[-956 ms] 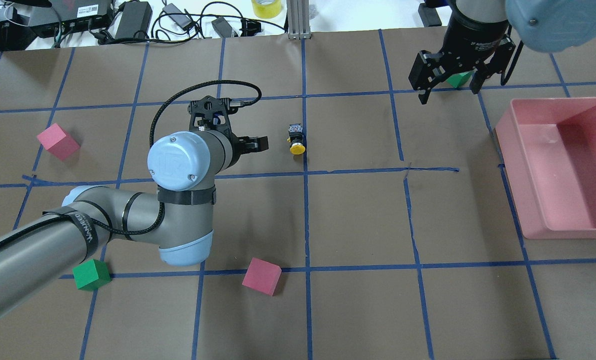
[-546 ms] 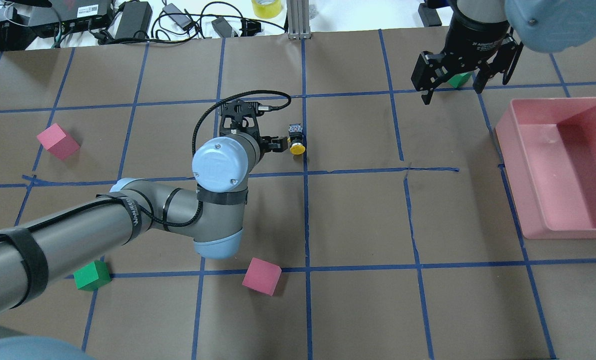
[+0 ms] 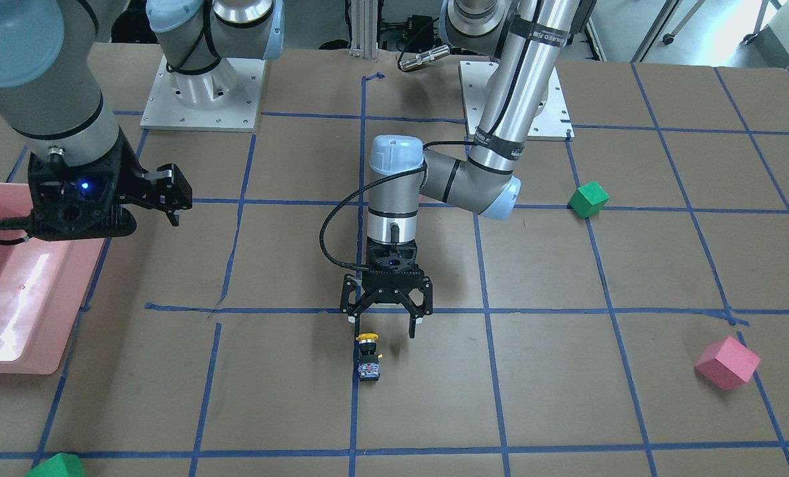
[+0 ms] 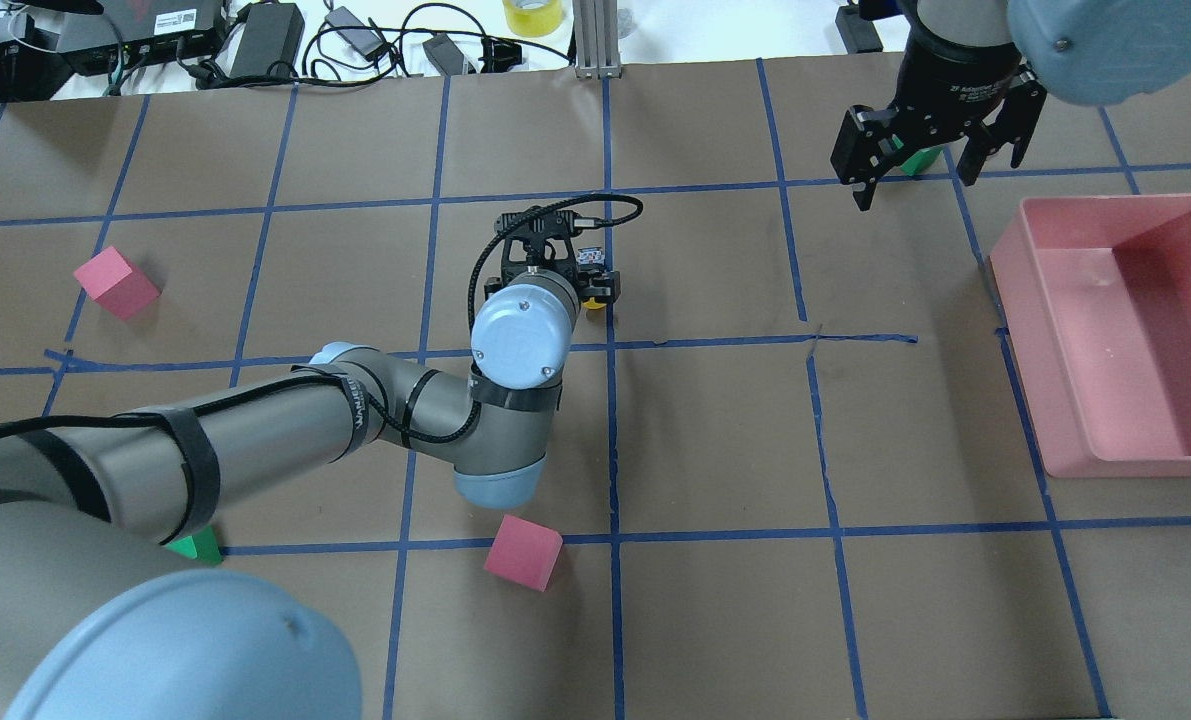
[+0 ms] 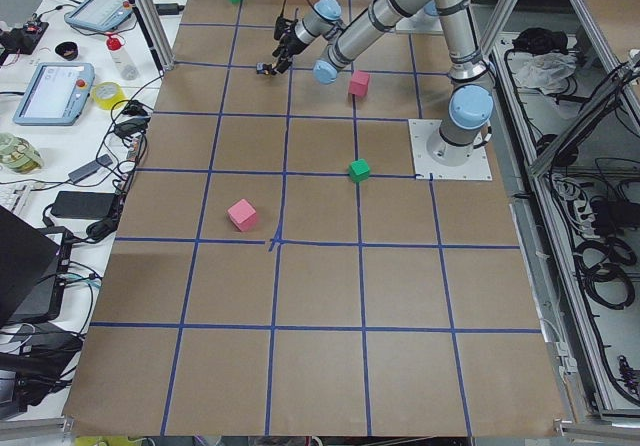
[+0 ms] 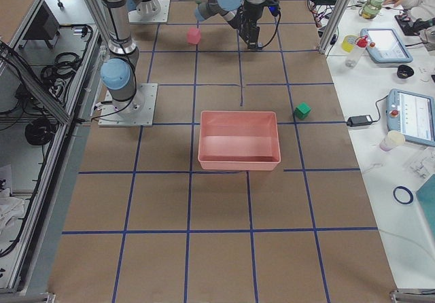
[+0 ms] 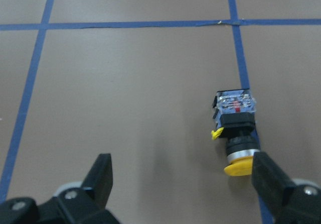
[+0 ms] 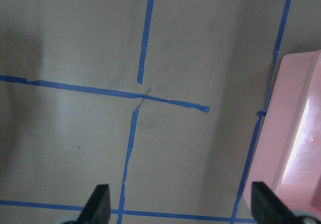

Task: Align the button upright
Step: 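Reach the left gripper toward the button lying on its side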

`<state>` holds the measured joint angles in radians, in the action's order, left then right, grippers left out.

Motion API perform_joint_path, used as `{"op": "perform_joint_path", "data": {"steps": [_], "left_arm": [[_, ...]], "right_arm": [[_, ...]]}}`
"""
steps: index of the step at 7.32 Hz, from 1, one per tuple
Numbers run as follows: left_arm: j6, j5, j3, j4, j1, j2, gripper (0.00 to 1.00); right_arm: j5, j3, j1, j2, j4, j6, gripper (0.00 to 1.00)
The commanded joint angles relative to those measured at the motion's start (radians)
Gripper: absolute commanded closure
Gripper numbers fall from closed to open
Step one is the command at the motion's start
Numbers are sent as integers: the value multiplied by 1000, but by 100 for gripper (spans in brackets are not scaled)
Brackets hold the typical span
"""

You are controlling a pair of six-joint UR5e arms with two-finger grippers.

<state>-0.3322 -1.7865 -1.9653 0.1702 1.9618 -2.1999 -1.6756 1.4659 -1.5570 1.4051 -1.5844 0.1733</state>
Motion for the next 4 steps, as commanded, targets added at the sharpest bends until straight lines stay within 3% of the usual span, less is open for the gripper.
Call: {"op": "perform_joint_path", "data": {"steps": [1,4], "left_arm": [[-11,-4,14,52,29,-62,0],[-11,-14,31,68,32,-92,8]], "right_arm": [[2,1,-2,0,0,0,0],[5,1,3,-1,0,-2,0]]}}
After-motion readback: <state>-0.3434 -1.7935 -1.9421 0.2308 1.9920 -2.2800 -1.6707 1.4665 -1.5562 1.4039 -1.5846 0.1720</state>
